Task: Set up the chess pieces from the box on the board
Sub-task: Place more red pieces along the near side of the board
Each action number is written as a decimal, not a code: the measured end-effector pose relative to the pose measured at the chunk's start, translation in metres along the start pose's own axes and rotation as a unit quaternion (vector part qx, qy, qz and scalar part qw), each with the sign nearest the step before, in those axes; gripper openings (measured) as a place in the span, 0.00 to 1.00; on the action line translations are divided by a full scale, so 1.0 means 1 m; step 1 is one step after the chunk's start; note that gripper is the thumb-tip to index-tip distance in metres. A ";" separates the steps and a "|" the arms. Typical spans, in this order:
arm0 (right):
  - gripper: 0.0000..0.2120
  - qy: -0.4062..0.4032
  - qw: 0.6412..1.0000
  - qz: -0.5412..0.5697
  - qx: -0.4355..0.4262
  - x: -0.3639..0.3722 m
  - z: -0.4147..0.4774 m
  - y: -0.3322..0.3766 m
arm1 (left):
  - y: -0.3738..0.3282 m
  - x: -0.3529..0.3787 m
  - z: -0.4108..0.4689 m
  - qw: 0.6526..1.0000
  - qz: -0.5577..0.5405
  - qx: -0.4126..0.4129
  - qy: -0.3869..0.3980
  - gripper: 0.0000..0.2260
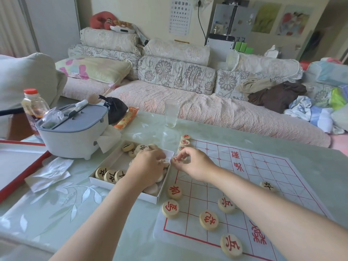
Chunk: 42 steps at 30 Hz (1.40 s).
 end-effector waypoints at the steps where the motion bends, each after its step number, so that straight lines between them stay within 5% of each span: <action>1: 0.13 0.009 1.000 -0.023 0.008 0.000 -0.002 -0.005 | 0.001 0.000 -0.003 0.999 0.031 0.012 0.010 0.13; 9: 0.13 0.064 0.993 -0.094 0.013 0.014 -0.010 -0.020 | 0.001 0.000 -0.011 0.991 0.087 0.078 0.063 0.17; 21: 0.10 0.026 0.989 -0.120 -0.078 0.020 0.010 0.039 | 0.051 -0.045 0.004 0.999 0.017 0.007 -0.041 0.18; 26: 0.11 0.081 0.983 -0.113 -0.120 0.047 0.013 0.068 | 0.068 -0.057 -0.003 0.998 0.065 -0.018 -0.015 0.22; 32: 0.20 0.085 0.975 -0.172 -0.111 0.068 0.025 0.082 | 0.087 -0.059 -0.006 0.995 0.096 -0.026 0.002 0.16; 39: 0.20 0.086 0.973 -0.206 -0.066 0.084 0.035 0.091 | 0.089 -0.034 0.000 0.988 0.147 -0.037 0.013 0.13; 42: 0.13 0.065 0.974 -0.205 -0.073 0.089 0.036 0.091 | 0.089 -0.027 0.006 0.994 0.086 -0.064 0.027 0.09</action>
Point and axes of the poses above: each hand's wrist, its own z-axis towards the middle knuckle, its own x-axis out of the palm, y = z × x, the point moved 5 cm from there along z, towards the middle knuckle, and after that the axes turned 4 degrees about -y, right-handed, at the moved point
